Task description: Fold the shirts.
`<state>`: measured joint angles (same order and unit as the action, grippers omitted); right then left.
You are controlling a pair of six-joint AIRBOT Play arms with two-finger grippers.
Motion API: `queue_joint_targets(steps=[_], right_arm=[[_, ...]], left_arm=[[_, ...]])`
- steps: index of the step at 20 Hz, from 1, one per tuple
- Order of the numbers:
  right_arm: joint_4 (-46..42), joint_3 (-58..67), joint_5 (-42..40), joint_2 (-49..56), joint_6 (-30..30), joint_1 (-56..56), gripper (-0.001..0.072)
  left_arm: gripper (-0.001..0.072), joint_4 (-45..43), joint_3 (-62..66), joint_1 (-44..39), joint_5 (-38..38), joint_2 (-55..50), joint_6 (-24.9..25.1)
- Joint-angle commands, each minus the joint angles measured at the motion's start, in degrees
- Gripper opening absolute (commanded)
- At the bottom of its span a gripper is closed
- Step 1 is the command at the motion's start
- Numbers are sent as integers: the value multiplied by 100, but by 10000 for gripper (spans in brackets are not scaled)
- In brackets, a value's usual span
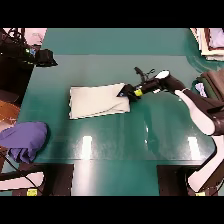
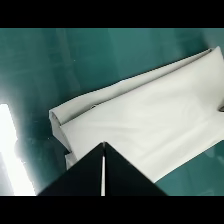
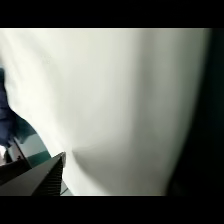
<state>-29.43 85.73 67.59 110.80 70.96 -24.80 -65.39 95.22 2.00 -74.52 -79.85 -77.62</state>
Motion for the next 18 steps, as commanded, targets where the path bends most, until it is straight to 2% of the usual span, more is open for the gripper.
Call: queue_joint_targets(steps=[1,3,4,7,12,15,18], right_arm=[[389,553,-166,476,-15,-382,387],[398,667,-258,509,-125,-407,87],[393,737,-227,503,-157,-398,41],[323,1040,286,308,-136,-107,21],[-997,1506,879,-861,525,957,21],[-1906,1871,905,-1368,682,1797,21],[-2229,2267,826,-1423,706,2677,21]], left_arm=[[31,2,4,-13,-9,-2,9],[31,11,4,-13,-9,-2,4],[31,26,7,-13,-15,-2,4],[31,44,4,-153,-98,-2,7],[31,44,7,-822,125,-2,7],[31,74,7,-1239,391,-2,2],[31,118,7,-1609,494,-2,2]])
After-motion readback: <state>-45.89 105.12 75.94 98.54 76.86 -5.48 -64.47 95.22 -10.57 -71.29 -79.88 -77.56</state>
